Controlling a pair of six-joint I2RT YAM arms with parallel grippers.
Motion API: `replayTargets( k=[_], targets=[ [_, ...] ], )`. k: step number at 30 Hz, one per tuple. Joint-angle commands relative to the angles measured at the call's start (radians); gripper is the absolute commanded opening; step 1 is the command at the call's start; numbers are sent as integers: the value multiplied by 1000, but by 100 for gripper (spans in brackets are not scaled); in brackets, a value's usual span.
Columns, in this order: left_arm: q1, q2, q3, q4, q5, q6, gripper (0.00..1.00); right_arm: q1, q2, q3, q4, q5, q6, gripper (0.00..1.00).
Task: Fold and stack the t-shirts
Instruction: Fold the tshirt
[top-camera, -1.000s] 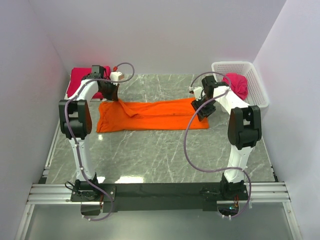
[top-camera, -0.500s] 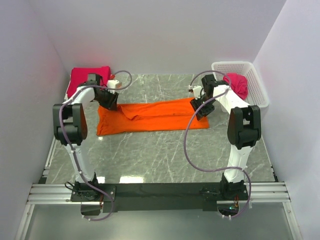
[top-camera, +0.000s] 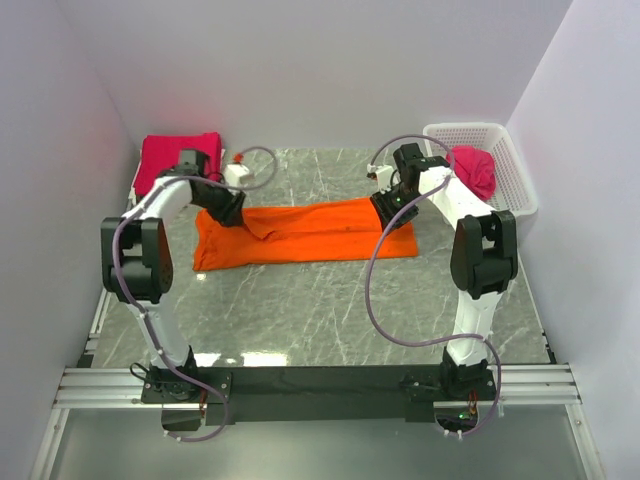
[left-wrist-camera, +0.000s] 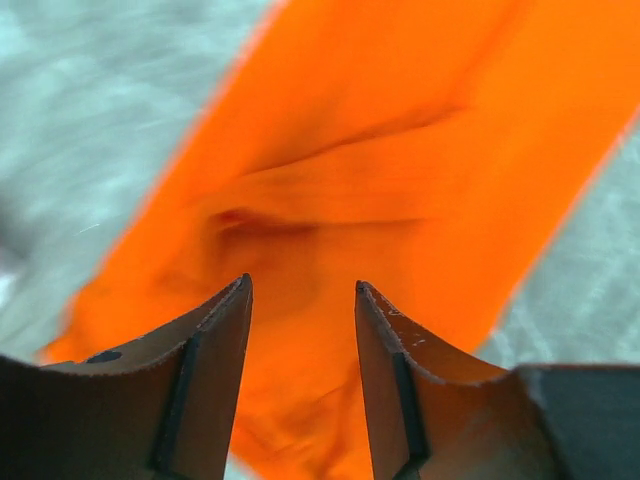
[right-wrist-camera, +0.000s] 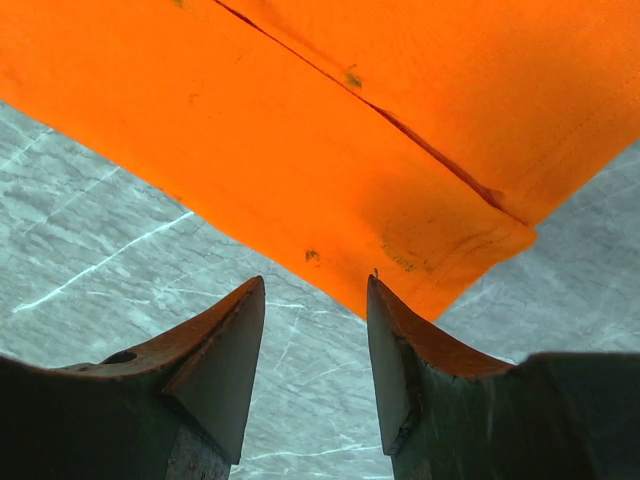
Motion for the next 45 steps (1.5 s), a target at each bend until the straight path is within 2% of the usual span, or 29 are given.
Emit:
replayTargets(
  k=[1,4,12,15,16,19,21,23,25,26,27,28,31,35,40,45],
  targets=[
    [-86,-80,-72,-11,29,72,49,2,0,30,-10,-9,13,52],
    [-148,-66,-104,23,-63,55,46,1,-1,24,-7,-7,14,52],
    [-248,-5,-114,118,-232,32,49,-13,6,30,-12,-7,13,52],
    [-257,13,-81,136,-249,20,35,-15,5,32,-12,-4,13,52],
    [-261,16,-62,145,-263,12,25,-16,3,30,-12,-4,13,52],
    [-261,39,-8,164,-280,5,6,-16,3,27,-9,-1,11,51],
    [-262,67,26,173,-277,2,1,-18,9,29,-7,-2,13,51],
    [-264,85,75,191,-269,-6,1,-16,14,35,-12,-4,13,51],
    [-268,121,127,198,-267,-14,4,-18,17,40,-13,-4,16,51],
    [-271,133,144,201,-269,-18,10,-18,19,41,-16,-5,14,51],
    [-271,157,158,214,-272,-31,29,-18,20,44,-18,-4,14,51],
    [-271,167,179,224,-278,-38,37,-18,20,46,-19,-2,14,51],
    [-259,184,209,231,-290,-58,45,-16,17,46,-22,4,11,51],
    [-195,138,221,198,-214,-97,48,-18,8,40,-22,2,8,51],
    [-100,52,141,138,-143,-29,50,-16,11,32,-16,-10,11,51],
    [-54,43,86,92,-174,56,53,-16,14,32,-12,-16,11,51]
  ],
)
